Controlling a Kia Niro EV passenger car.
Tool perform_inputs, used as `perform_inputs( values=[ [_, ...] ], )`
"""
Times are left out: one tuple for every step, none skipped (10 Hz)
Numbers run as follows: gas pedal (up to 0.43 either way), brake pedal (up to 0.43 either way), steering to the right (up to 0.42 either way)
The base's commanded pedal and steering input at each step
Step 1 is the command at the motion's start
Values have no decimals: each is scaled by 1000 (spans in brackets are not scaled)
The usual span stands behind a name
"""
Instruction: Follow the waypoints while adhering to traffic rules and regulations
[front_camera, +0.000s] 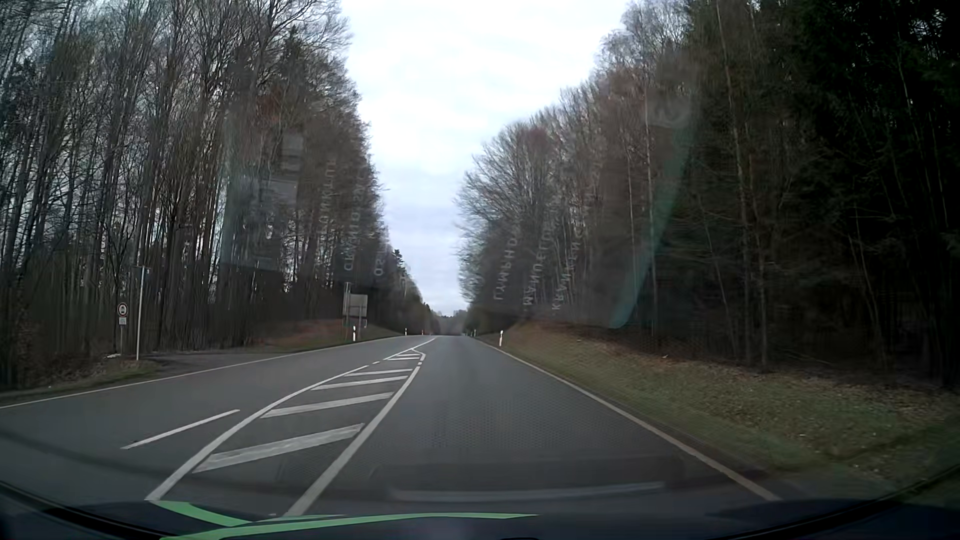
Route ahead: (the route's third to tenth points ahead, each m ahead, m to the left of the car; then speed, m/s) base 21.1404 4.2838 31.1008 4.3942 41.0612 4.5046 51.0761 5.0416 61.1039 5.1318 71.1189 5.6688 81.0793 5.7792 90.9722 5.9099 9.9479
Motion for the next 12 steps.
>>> perform_inputs(
  values=[
    [311,0,-11],
    [311,0,-11],
    [311,0,-11],
    [311,0,-11],
    [311,0,-11],
    [319,0,-11],
    [319,0,-11],
    [319,0,-11],
    [319,0,-11],
    [319,0,-11],
    [319,0,-10],
    [319,0,-6]
  ],
)
